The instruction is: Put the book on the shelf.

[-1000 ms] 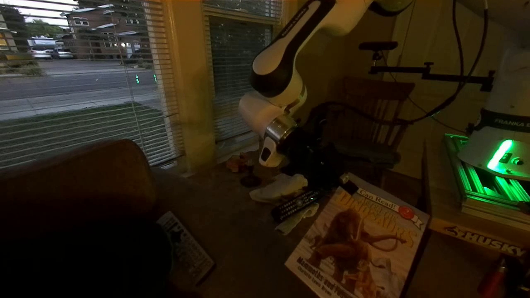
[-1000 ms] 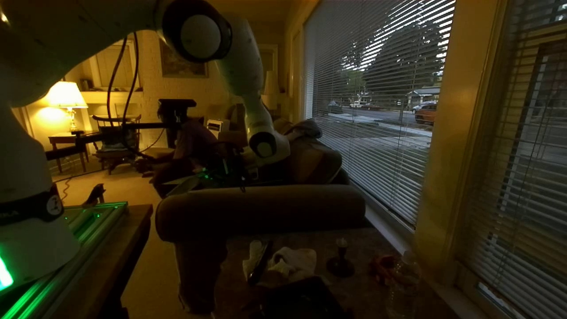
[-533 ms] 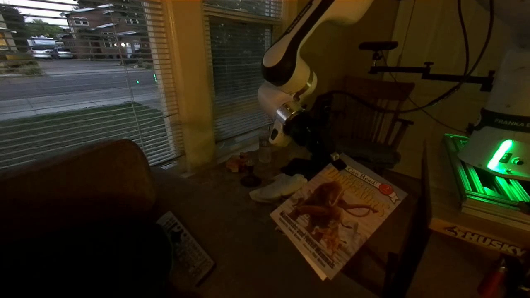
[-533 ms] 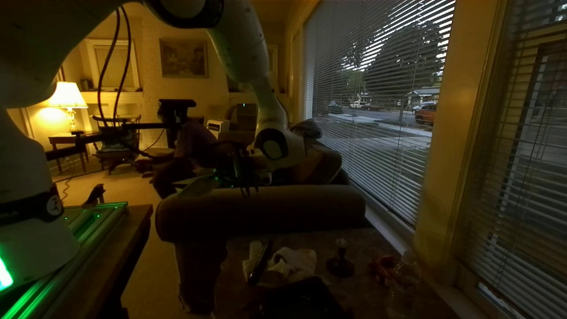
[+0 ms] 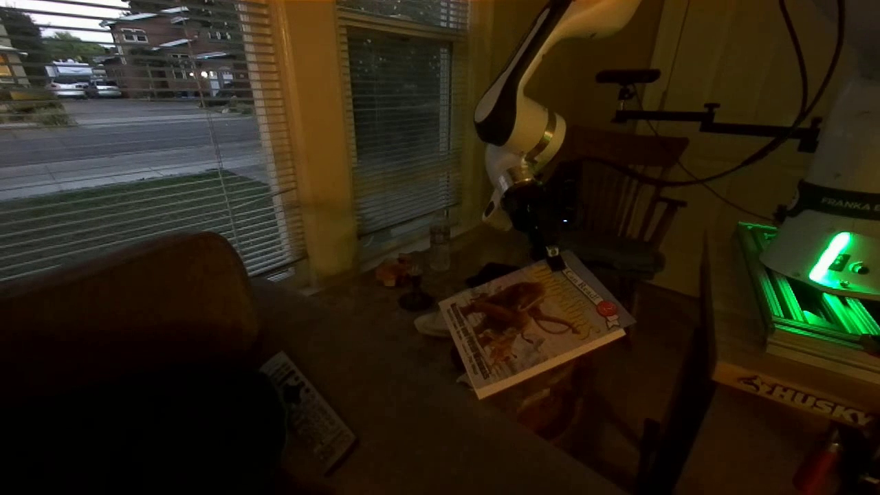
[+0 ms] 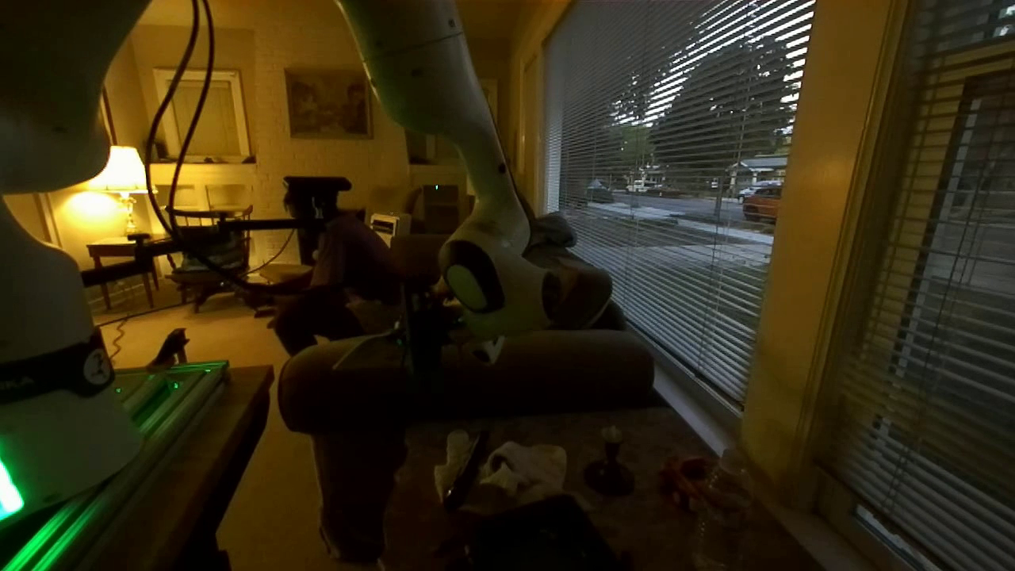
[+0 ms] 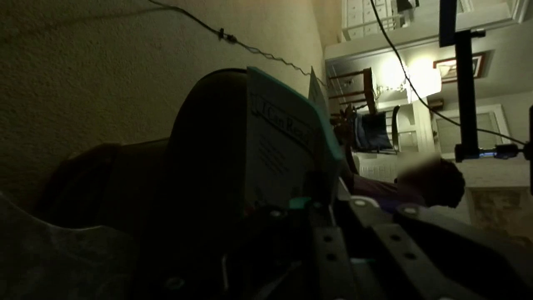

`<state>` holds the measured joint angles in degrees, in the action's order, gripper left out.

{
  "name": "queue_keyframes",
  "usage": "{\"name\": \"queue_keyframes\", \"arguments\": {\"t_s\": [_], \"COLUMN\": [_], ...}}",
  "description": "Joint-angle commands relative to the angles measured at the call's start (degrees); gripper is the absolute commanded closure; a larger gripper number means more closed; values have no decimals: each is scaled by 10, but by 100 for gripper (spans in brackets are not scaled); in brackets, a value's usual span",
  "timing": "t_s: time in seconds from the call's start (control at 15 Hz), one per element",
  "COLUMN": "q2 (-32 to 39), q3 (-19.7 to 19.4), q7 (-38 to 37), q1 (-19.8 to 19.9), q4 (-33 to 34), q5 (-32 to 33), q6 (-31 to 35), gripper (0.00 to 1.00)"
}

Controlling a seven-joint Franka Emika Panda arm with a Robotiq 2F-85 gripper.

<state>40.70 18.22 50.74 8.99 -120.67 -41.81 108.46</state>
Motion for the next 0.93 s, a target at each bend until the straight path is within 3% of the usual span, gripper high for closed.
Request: {"name": "queue_keyframes", "arguments": {"t_s": [0.0,0.87], "q2": [-58,-92], "q3": [-31,-184], "q7": [56,280], "q1": [1,27], "q4": [-77,-198], "q5": [-76,-282], "q6": [35,29], "gripper": [99,99]}}
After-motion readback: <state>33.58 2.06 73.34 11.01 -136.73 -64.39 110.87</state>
